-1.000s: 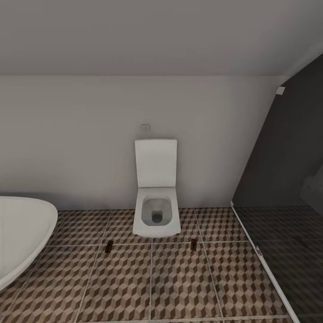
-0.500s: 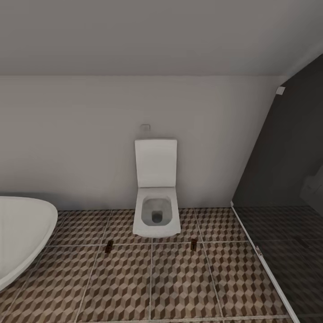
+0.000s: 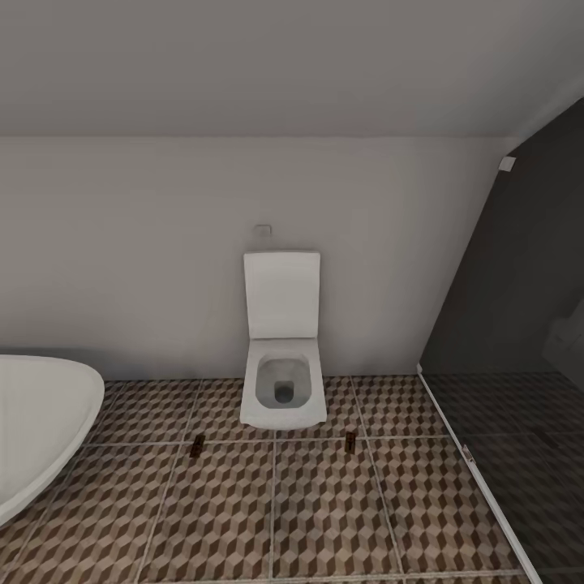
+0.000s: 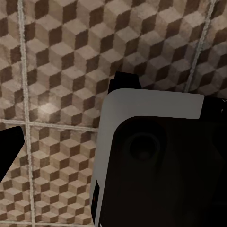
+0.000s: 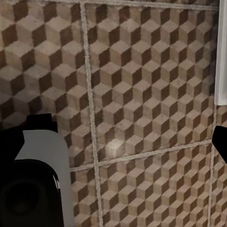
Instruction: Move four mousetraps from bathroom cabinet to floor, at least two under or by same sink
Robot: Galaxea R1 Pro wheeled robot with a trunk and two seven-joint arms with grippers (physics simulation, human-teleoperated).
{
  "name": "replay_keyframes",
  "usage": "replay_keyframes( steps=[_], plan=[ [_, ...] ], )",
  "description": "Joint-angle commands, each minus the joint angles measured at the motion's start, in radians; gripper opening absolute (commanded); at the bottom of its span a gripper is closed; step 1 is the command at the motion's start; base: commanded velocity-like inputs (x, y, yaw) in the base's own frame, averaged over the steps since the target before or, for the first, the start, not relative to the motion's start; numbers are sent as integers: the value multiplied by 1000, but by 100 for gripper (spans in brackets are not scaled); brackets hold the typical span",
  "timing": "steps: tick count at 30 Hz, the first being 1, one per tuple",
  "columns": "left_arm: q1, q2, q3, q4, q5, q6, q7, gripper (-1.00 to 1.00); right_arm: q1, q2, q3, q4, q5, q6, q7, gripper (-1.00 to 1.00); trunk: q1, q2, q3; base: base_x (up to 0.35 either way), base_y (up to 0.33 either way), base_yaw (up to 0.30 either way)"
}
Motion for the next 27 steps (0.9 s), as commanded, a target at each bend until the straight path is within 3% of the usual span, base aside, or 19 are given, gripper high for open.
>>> replay_keyframes(
  steps=[1,27],
  plan=[
    [-2,0,-8,-2,11,-3,-4,100,-1,0,8,4,-9,-7,0,100,0,-1,-1,0,0,0],
    [-2,0,-8,-2,11,-3,-4,100,-1,0,8,4,-9,-7,0,100,0,-1,-1,0,0,0]
  ],
)
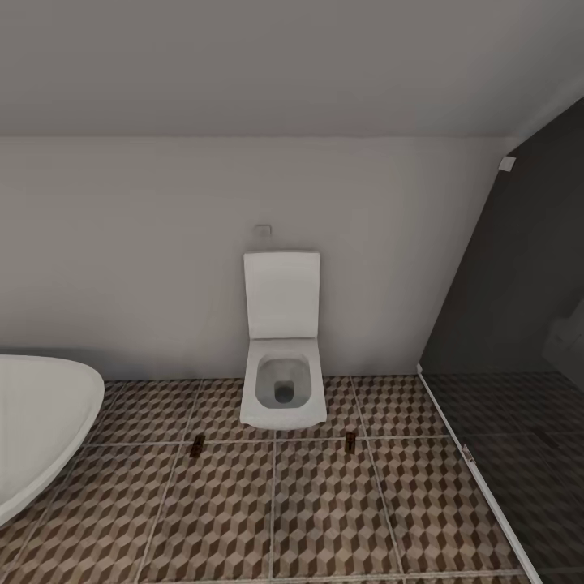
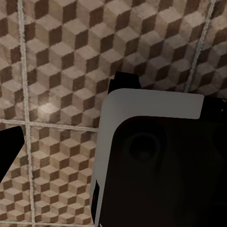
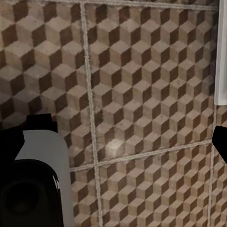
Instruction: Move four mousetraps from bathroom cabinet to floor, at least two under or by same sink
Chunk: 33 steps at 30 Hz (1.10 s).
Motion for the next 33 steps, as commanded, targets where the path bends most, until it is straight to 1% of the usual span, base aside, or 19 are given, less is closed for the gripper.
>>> replay_keyframes(
  steps=[1,33],
  plan=[
    [-2,0,-8,-2,11,-3,-4,100,-1,0,8,4,-9,-7,0,100,0,-1,-1,0,0,0],
    [-2,1,-8,-2,11,-3,-4,100,-1,1,8,4,-9,-7,0,100,0,-1,-1,0,0,0]
  ],
)
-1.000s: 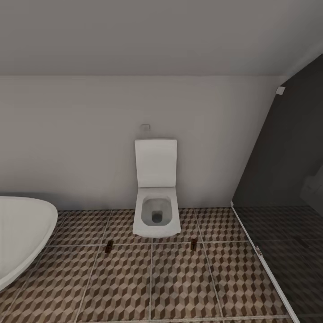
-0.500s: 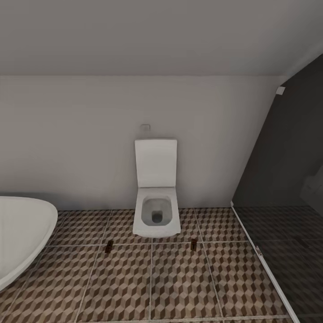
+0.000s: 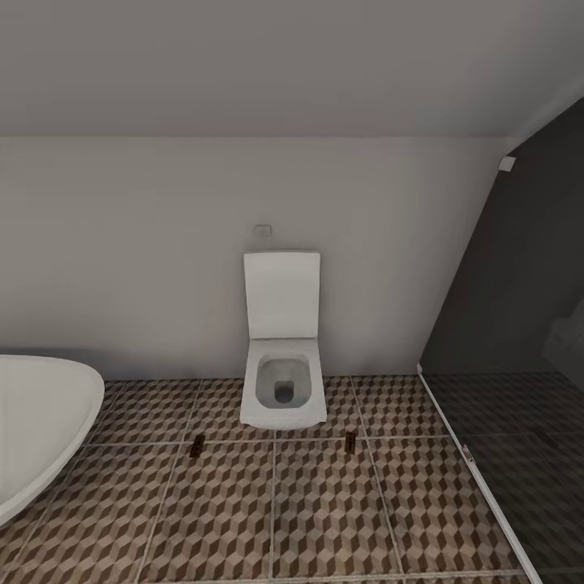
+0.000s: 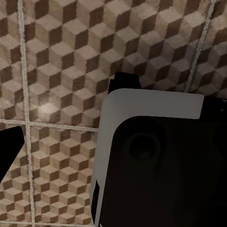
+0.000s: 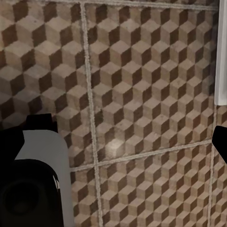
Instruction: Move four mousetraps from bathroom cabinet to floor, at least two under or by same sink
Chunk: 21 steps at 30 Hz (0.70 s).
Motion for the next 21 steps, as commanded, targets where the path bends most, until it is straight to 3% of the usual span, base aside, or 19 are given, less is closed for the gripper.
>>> replay_keyframes(
  steps=[1,21],
  plan=[
    [-2,0,-8,-2,11,-3,-4,100,-1,1,8,4,-9,-7,0,100,0,-1,-1,0,0,0],
    [-2,0,-8,-2,11,-3,-4,100,-1,1,8,4,-9,-7,0,100,0,-1,-1,0,0,0]
  ],
)
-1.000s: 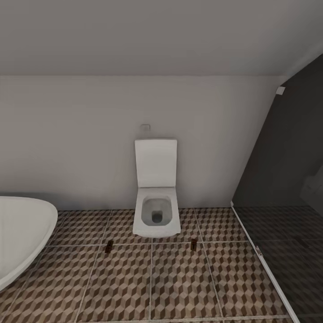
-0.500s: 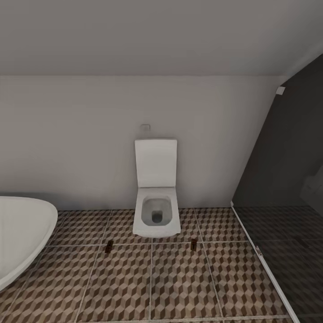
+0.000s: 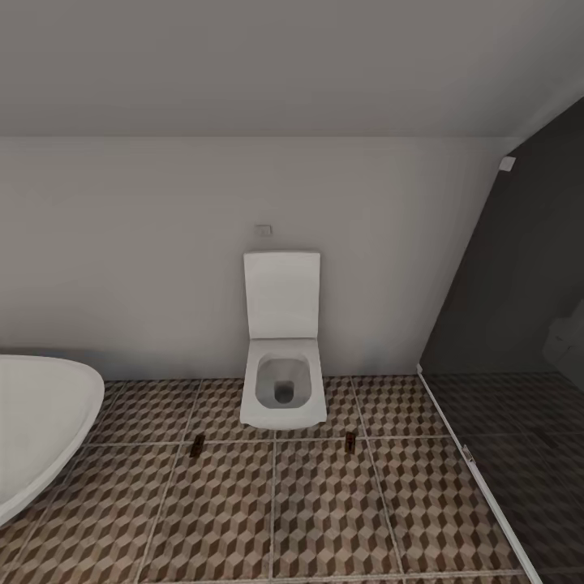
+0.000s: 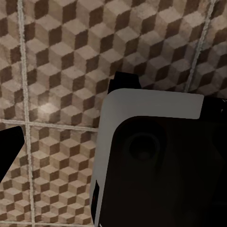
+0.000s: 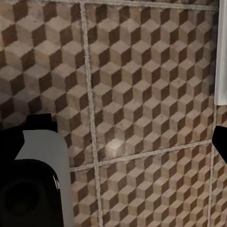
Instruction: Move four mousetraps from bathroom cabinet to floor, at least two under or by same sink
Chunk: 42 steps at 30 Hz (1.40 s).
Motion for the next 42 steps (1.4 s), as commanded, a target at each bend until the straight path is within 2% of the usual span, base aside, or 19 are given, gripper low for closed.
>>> replay_keyframes(
  steps=[1,42],
  plan=[
    [-2,0,-8,-2,11,-3,-4,100,-1,0,8,4,-9,-7,0,100,0,-1,-1,0,0,0],
    [-2,1,-8,-2,11,-3,-4,100,-1,0,8,4,-9,-7,0,100,0,-1,-1,0,0,0]
  ],
)
